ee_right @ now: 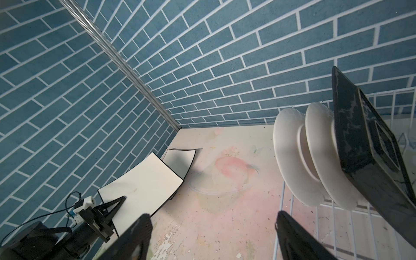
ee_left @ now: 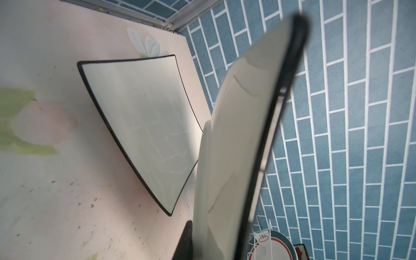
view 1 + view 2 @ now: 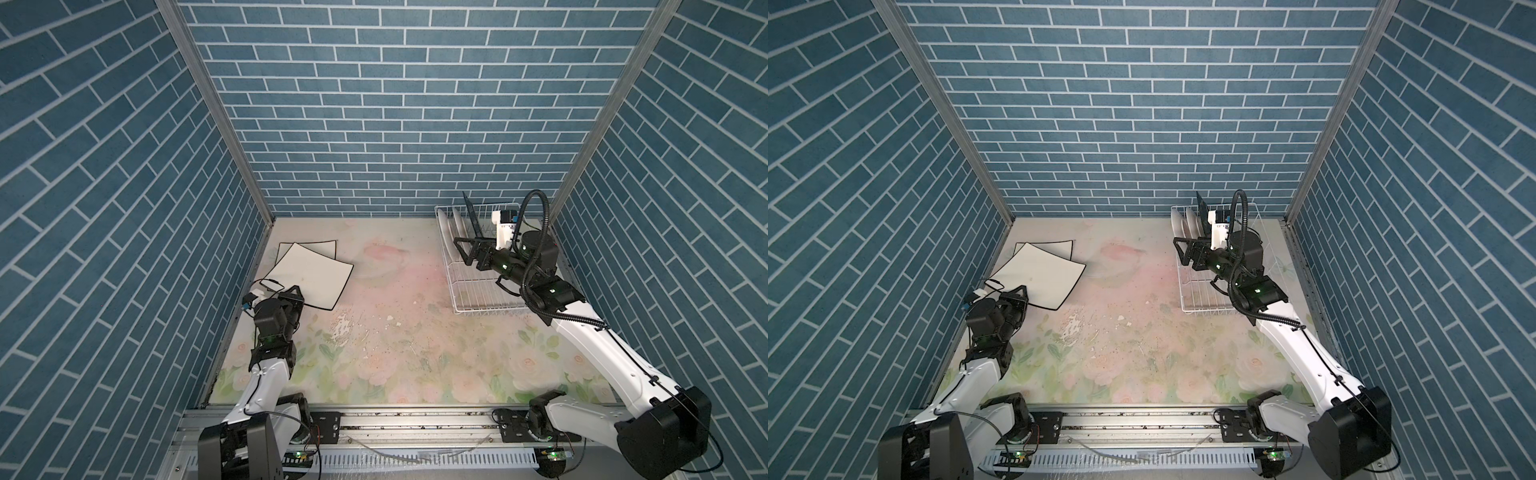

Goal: Unload the plates from the dish rack
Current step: Place the plate on the plate.

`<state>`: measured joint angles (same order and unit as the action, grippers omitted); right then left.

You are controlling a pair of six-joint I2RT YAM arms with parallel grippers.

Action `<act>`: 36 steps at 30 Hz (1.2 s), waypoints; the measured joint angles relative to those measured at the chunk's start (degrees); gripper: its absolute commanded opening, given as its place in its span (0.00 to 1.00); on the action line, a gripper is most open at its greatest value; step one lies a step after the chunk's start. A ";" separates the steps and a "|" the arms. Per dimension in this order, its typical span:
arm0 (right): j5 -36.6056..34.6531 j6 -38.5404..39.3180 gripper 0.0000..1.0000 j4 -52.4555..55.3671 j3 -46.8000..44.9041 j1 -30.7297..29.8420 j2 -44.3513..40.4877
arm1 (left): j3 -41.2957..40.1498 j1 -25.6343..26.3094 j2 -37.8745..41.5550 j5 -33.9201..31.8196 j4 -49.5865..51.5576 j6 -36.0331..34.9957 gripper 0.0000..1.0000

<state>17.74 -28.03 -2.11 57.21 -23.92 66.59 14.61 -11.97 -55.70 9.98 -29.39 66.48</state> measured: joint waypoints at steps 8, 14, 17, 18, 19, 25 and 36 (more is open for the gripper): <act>0.04 1.64 0.87 1.57 -0.92 0.31 -0.48 | -1.18 -0.85 -2.80 -4.57 -1.36 0.20 0.00; 0.11 2.56 0.87 2.21 -1.09 0.57 -0.55 | -1.18 -1.73 -6.75 -5.97 -5.05 1.27 0.00; 0.13 2.60 0.87 2.62 -1.38 0.76 -0.55 | -1.18 -2.03 -9.49 -6.62 -7.74 2.40 0.00; 0.13 2.60 0.87 2.75 -1.49 0.85 -0.55 | -1.18 -2.05 -10.62 -6.95 -8.83 2.95 0.00; 0.15 2.60 0.87 2.84 -1.60 0.92 -0.55 | -1.18 -2.08 -11.76 -7.23 -9.90 3.48 0.00; 0.28 2.62 0.87 3.34 -1.77 1.51 -0.55 | -0.57 -2.32 -20.00 -8.28 -16.44 6.21 0.00; 0.79 2.64 0.87 3.82 -1.79 3.02 -0.35 | 4.66 -2.38 -27.91 -8.92 -19.82 7.58 0.00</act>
<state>18.52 -25.39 1.72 55.42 -20.91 66.24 19.27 -14.35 -83.61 1.06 -49.21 74.06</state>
